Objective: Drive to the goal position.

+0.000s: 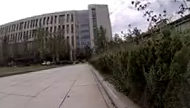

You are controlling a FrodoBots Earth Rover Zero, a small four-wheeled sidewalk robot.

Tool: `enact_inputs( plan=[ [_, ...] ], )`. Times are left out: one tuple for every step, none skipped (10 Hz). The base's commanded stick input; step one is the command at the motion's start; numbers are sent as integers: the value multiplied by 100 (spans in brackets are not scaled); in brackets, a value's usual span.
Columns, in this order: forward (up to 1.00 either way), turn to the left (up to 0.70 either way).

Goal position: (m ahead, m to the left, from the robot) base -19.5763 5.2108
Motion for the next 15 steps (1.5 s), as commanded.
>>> enact_inputs(
  plan=[
    [0, 45],
    [0, 45],
    [0, 45],
    [0, 45],
    [0, 45],
    [0, 45],
    [0, 45],
    [0, 45],
    [0, 45],
    [0, 45],
    [0, 45],
    [0, 45],
    [0, 45],
    [0, 45],
    [0, 45]
  ],
)
